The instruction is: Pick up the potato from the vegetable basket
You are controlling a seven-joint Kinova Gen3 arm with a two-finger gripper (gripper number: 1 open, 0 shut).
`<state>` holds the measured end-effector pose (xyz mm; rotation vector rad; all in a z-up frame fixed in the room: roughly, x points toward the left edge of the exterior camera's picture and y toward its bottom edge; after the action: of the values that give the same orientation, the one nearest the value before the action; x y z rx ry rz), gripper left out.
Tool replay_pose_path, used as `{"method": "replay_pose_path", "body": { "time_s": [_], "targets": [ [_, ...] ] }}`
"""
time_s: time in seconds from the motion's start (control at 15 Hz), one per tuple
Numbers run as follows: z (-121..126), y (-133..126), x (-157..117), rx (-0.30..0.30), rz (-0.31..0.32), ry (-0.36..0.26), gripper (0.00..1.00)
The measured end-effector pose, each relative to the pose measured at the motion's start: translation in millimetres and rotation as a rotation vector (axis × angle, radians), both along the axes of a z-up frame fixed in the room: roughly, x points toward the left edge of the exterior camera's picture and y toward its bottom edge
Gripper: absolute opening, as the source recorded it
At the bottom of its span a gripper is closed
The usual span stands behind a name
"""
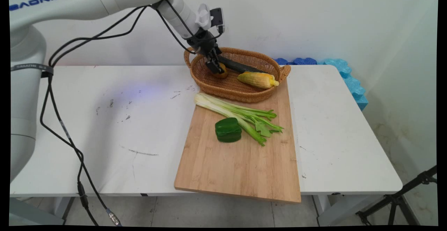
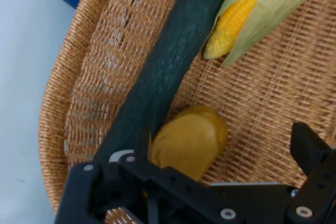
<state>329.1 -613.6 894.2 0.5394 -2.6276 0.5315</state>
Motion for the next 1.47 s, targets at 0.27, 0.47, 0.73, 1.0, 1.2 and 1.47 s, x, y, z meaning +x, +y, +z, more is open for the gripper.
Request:
{"method": "replay_pose_path", "body": {
  "time_s": [0.27, 0.47, 0.73, 1.0, 1.2, 1.47],
  "targets": [
    [-14, -11, 1, 0.0, -0.017, -0.02, 1.0],
    [-26, -19, 3, 0.004, -0.029, -0.034, 1.0],
    [-40, -25, 4, 0.014, -0.036, -0.046, 1.0],
    [-50, -30, 4, 0.023, -0.039, -0.053, 1.0],
    [-56, -31, 4, 0.027, -0.041, -0.057, 1.0],
    [-60, -32, 3, 0.03, -0.042, -0.057, 0.0]
  ]
}}
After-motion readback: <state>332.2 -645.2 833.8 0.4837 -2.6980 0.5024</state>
